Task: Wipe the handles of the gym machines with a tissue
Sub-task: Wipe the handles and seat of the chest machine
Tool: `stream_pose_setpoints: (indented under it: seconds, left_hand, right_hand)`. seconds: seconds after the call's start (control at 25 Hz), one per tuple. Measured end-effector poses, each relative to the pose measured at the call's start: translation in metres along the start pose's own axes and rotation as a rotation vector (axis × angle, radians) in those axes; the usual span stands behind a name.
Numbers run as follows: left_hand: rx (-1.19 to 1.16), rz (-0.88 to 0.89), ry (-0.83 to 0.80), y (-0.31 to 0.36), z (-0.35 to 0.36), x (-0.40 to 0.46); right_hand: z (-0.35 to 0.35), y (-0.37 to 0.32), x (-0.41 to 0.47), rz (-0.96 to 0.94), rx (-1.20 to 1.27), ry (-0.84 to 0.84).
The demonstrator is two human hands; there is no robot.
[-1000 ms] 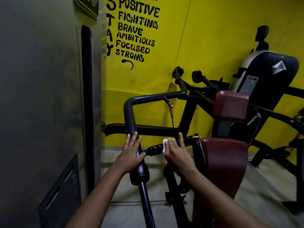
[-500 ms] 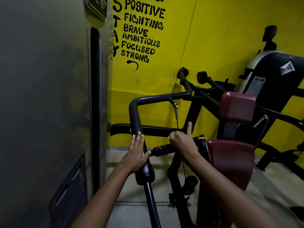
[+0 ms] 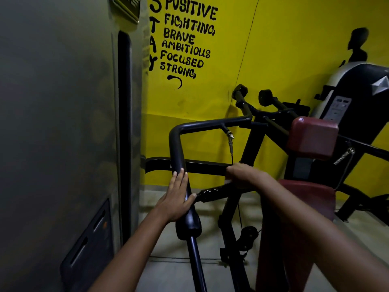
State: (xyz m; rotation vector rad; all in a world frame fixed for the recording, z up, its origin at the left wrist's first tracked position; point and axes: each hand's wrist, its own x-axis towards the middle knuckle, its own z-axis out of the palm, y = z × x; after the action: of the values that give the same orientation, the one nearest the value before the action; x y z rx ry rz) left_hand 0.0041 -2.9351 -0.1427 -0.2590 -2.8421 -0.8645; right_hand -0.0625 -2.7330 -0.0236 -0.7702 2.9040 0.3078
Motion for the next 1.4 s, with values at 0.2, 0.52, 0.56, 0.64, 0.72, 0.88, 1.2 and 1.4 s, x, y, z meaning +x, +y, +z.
stream_pose_setpoints:
  seconds: [0.2, 0.52, 0.56, 0.64, 0.72, 0.88, 1.2, 1.4]
  left_hand:
    - [-0.005, -0.005, 0.003, 0.001, 0.001, -0.001]
    - [0.005, -0.010, 0.014, 0.001, 0.002, 0.000]
    - [0.009, -0.013, 0.013, 0.001, 0.001, 0.000]
    - [0.016, -0.014, 0.013, 0.002, 0.001, 0.000]
    - [0.016, -0.012, 0.016, 0.001, 0.001, 0.000]
    - [0.009, -0.012, 0.016, 0.001, 0.001, 0.000]
    - [-0.007, -0.015, 0.023, 0.001, 0.002, 0.001]
    - [0.016, -0.020, 0.027, 0.003, 0.002, 0.000]
  right_hand:
    - [-0.014, 0.037, -0.007, 0.274, -0.220, -0.084]
    - [-0.004, -0.008, 0.012, 0.036, 0.116, -0.017]
    - [-0.002, -0.019, 0.013, -0.027, 0.121, -0.031]
    - [0.002, -0.032, 0.013, -0.119, 0.051, -0.030]
    - [-0.001, -0.026, 0.008, -0.099, 0.029, -0.006]
    - [-0.011, 0.021, -0.013, 0.110, -0.194, -0.005]
    - [0.016, -0.043, -0.030, -0.001, -0.193, 0.373]
    - [0.077, -0.083, -0.039, -0.242, -0.123, 0.718]
